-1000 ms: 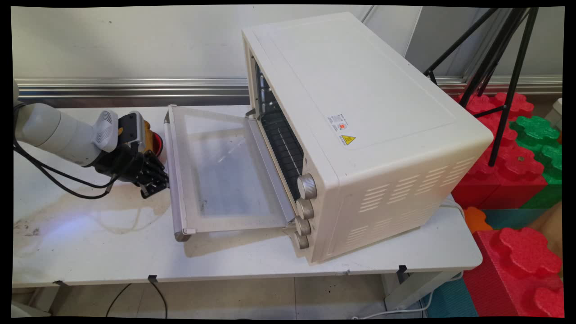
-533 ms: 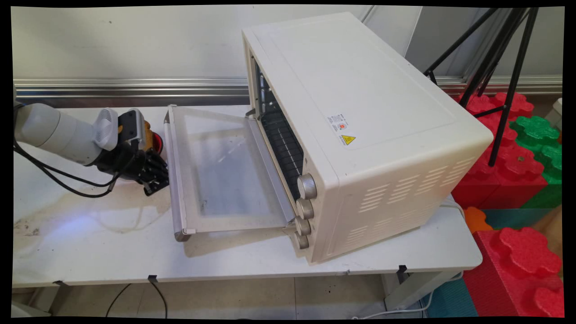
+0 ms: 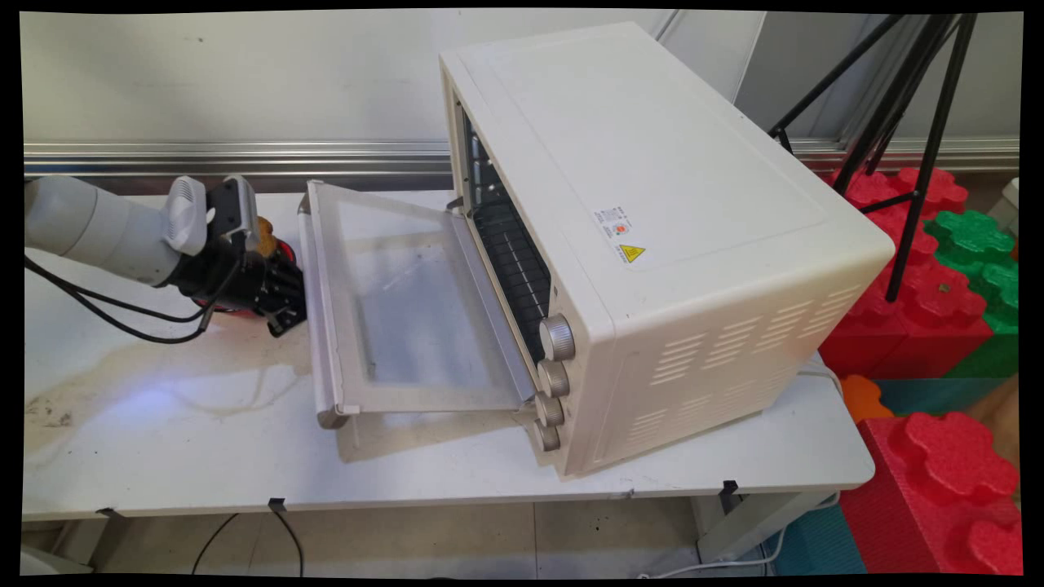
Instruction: Close the oven
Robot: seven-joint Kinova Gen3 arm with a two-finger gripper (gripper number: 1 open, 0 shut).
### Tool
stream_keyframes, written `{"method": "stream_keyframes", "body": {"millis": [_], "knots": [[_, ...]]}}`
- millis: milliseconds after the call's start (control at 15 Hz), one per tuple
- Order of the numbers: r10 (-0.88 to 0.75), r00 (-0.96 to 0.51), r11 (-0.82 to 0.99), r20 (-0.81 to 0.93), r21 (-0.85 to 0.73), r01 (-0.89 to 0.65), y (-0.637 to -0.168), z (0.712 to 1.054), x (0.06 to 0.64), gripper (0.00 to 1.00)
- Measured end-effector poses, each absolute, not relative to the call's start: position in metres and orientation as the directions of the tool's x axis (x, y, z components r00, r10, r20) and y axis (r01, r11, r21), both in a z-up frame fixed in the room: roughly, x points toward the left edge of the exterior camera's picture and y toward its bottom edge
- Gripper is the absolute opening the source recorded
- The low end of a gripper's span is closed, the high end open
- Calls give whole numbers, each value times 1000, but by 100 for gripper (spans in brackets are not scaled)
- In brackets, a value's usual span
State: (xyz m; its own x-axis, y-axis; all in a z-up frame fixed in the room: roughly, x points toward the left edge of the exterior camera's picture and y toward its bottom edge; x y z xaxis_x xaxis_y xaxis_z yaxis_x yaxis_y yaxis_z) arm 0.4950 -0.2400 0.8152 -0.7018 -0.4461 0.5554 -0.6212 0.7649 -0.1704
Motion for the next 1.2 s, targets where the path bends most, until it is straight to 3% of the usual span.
{"method": "stream_keyframes", "body": {"millis": [1200], "knots": [[-289, -595, 754, 750, -205, -624, -246, 906, 483, 0]]}}
